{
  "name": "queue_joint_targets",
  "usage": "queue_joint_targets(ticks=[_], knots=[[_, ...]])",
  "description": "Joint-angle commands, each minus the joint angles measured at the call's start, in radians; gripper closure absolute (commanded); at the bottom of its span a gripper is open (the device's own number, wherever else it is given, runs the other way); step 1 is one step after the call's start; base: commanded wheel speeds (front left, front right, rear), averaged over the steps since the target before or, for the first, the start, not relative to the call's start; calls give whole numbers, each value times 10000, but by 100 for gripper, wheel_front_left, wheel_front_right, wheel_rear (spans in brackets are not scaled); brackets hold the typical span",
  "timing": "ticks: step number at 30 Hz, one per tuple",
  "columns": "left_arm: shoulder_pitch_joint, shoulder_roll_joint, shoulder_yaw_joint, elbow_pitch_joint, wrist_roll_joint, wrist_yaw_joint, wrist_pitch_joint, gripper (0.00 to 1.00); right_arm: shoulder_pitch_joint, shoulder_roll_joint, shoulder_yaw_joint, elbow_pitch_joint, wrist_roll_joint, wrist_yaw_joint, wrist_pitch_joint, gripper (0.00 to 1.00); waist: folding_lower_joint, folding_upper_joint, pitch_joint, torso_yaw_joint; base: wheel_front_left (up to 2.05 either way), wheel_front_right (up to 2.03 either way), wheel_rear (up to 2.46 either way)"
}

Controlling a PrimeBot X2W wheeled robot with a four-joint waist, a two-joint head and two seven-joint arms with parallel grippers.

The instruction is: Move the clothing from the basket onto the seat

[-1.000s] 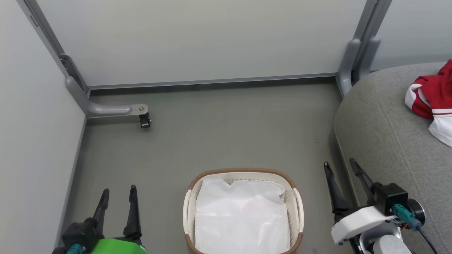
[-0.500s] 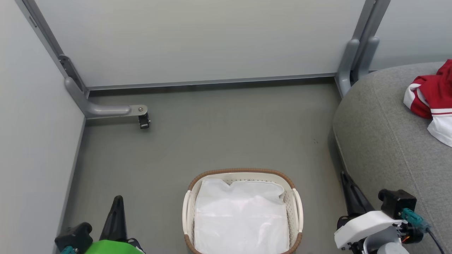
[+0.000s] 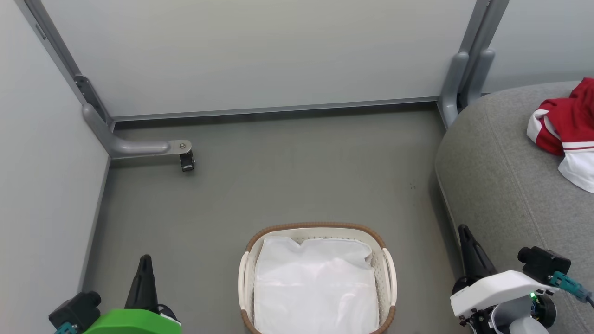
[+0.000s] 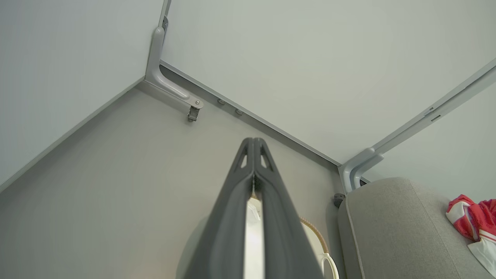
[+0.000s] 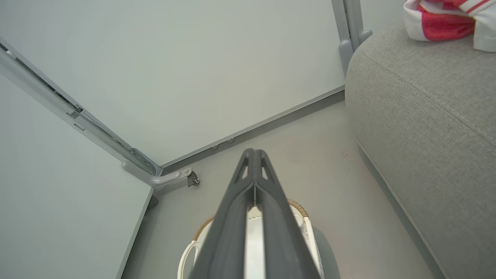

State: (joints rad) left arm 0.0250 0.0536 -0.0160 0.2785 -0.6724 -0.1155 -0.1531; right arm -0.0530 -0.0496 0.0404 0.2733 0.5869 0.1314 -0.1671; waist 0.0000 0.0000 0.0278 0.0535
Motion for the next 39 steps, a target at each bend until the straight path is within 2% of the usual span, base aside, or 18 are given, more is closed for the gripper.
queue_joint_targets(ticks=[1, 25, 39], knots=[[-338, 30, 94, -164, -349, -50, 72, 100, -247, -92, -74, -169, 415, -3, 85, 100, 0, 0, -4, -8, 0, 0, 0], [-727, 12, 518, -234, -3448, -91, 971, 100, -363, -156, -477, -235, 3878, -5, 932, 100, 0, 0, -64, -139, 0, 0, 0], [-895, 3, 708, -270, -4844, -107, 1367, 100, -431, -167, -675, -259, 5406, -6, 1332, 100, 0, 0, -97, -210, 0, 0, 0]])
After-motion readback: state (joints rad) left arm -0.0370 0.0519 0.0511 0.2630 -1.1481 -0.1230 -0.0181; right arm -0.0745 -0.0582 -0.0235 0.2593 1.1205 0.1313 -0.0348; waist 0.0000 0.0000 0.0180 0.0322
